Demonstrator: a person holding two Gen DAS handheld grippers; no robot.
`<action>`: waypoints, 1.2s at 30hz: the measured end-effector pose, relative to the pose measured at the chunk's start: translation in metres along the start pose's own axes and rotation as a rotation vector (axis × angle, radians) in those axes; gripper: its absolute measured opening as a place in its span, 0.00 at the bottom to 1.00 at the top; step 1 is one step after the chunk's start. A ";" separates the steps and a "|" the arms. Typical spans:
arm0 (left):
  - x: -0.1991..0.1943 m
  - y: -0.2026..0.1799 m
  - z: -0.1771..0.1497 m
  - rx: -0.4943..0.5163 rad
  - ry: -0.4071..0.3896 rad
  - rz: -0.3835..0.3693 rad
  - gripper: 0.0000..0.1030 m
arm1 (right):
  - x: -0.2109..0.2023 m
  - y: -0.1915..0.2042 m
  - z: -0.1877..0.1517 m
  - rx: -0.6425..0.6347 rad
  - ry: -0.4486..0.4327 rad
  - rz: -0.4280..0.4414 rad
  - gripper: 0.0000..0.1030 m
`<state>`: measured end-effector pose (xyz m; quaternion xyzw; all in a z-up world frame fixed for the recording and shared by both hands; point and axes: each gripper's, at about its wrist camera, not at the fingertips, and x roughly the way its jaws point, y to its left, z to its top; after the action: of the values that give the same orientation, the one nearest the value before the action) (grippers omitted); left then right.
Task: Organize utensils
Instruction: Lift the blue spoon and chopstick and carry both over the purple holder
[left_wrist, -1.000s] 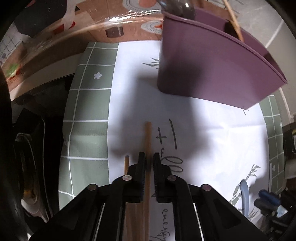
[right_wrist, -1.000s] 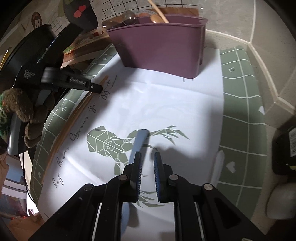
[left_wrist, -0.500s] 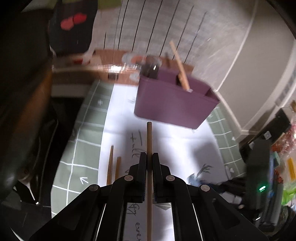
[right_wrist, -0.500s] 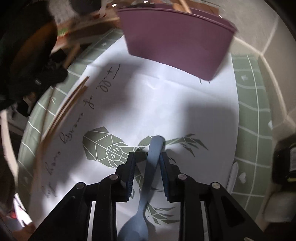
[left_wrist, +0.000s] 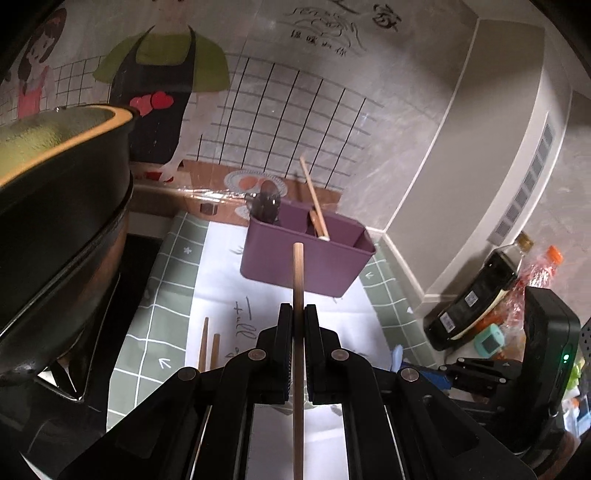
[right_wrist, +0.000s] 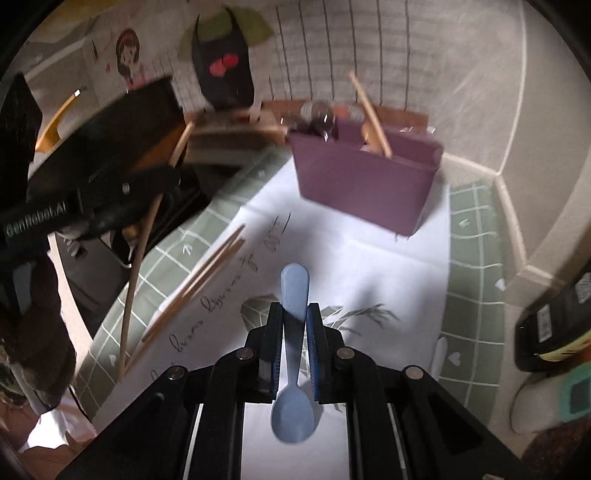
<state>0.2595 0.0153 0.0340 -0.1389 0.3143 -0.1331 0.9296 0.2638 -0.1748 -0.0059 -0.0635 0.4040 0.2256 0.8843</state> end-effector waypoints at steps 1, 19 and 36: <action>-0.001 -0.001 0.002 0.001 -0.006 -0.002 0.05 | -0.001 0.001 0.004 -0.001 -0.010 -0.004 0.11; -0.049 -0.078 0.163 0.164 -0.560 -0.074 0.05 | -0.135 0.002 0.161 -0.091 -0.469 -0.179 0.11; 0.106 -0.053 0.185 0.158 -0.492 0.050 0.05 | -0.035 -0.078 0.206 0.003 -0.401 -0.203 0.11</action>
<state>0.4473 -0.0369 0.1349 -0.0861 0.0708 -0.0963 0.9891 0.4199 -0.1958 0.1518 -0.0565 0.2119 0.1429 0.9651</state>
